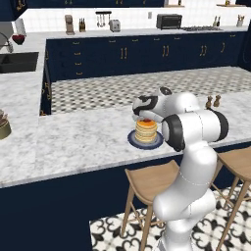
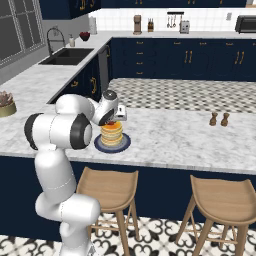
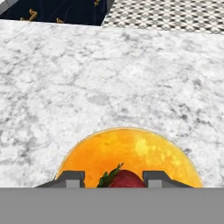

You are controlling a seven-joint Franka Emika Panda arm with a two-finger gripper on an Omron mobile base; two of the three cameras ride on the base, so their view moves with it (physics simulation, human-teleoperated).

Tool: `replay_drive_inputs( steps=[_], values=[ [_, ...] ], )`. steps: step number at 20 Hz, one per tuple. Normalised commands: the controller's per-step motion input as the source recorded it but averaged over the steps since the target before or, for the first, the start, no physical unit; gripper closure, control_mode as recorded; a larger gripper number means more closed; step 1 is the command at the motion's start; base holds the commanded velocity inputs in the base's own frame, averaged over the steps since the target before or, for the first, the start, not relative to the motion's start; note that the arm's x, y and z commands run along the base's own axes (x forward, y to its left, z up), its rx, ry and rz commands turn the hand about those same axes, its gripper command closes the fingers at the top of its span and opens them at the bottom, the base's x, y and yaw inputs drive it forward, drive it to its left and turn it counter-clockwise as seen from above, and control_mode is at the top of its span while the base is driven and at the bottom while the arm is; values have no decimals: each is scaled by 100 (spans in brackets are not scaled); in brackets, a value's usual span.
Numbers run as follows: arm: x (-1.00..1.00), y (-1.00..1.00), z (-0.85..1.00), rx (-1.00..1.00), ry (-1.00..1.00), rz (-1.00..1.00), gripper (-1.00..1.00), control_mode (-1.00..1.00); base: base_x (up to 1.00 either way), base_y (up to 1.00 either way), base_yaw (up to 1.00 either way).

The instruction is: Take the strawberry from the fridge and place it on top of the pancake, located on the dining counter.

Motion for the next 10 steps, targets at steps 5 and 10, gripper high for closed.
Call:
replay_drive_inputs(
  steps=[5,10],
  values=[
    [0,-1,0,0,0,0,-100,-100,0,0,0],
    [0,0,22,-1,1,0,-100,-100,0,0,0]
  ],
)
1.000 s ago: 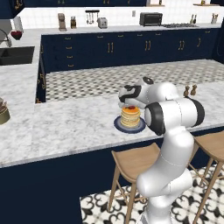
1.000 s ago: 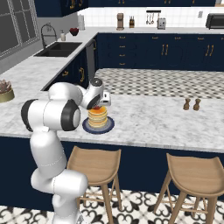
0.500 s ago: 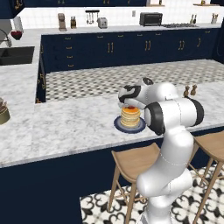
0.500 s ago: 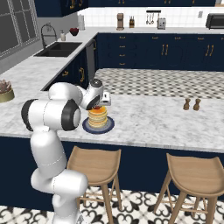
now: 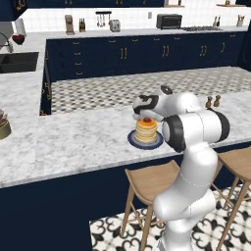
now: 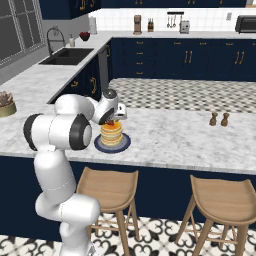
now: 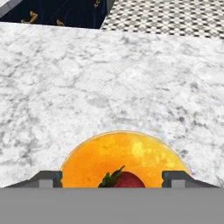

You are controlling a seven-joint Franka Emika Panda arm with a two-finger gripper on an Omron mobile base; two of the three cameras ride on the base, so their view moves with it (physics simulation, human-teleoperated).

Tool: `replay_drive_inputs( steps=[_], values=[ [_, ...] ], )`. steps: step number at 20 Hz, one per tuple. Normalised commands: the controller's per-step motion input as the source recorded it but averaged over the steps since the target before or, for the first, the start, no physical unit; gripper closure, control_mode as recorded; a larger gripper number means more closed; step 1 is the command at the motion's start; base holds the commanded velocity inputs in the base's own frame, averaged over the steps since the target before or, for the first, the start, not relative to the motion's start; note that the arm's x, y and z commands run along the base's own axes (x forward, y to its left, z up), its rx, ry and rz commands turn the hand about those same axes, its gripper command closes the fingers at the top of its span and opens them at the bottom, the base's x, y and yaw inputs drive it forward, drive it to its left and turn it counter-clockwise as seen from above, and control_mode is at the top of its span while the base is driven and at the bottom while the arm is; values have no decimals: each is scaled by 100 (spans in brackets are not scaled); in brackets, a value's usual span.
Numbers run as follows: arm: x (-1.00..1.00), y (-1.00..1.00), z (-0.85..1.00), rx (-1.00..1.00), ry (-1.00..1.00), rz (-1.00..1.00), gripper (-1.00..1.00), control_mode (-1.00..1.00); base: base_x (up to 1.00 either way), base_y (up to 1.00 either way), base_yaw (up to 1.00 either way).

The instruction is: Take the strawberry from the fridge and place it on top of the pancake, located on the dining counter.

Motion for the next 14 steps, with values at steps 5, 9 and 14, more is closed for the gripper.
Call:
replay_drive_inputs(
  steps=[5,9,14],
  values=[
    [-2,0,68,-10,8,-2,-100,-100,0,0,0],
    [-61,6,81,-21,17,-19,-100,-100,0,0,0],
    [-100,35,32,-13,30,-13,-100,-100,0,0,0]
  ],
)
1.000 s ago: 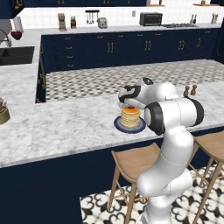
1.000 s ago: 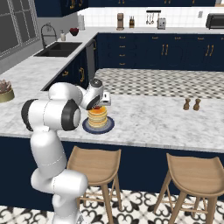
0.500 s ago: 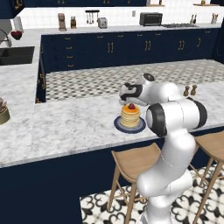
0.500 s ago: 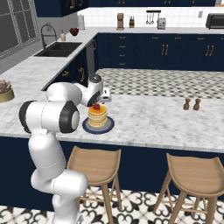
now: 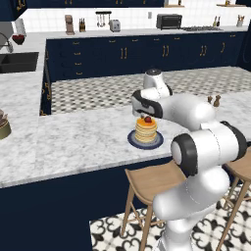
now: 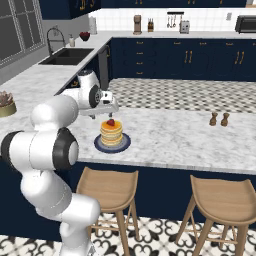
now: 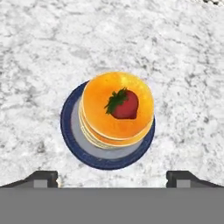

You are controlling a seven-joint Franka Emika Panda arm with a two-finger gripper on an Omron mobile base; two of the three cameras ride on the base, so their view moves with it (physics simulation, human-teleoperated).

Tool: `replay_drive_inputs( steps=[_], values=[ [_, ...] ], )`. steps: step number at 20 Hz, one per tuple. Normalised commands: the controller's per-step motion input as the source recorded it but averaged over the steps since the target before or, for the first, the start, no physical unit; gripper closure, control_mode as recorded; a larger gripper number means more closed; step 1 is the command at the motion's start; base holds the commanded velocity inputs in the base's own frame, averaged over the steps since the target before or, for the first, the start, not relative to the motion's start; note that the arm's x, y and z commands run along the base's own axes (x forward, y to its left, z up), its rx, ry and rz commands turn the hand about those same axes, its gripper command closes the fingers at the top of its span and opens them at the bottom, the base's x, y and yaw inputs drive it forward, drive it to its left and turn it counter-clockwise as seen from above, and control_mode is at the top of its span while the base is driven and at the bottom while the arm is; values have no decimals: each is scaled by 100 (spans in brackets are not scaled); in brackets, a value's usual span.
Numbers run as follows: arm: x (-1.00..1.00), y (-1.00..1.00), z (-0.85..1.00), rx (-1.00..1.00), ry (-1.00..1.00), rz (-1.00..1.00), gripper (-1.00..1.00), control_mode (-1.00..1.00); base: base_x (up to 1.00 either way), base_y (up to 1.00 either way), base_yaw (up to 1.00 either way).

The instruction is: Take the strawberry from the fridge and place it on top of the pancake, located on the dining counter.

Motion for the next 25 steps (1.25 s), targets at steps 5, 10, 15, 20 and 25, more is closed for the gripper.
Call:
replay_drive_inputs(
  steps=[5,10,15,20,25],
  values=[
    [-100,56,13,-8,25,-8,-100,-100,0,0,0],
    [-100,82,-23,-15,16,-9,-100,-100,0,0,0],
    [-100,20,-60,-5,0,-13,-100,-100,0,0,0],
    [-100,0,-48,0,0,-11,-100,-100,0,0,0],
    [-78,29,-6,-2,-2,-3,-100,-100,0,0,0]
  ],
)
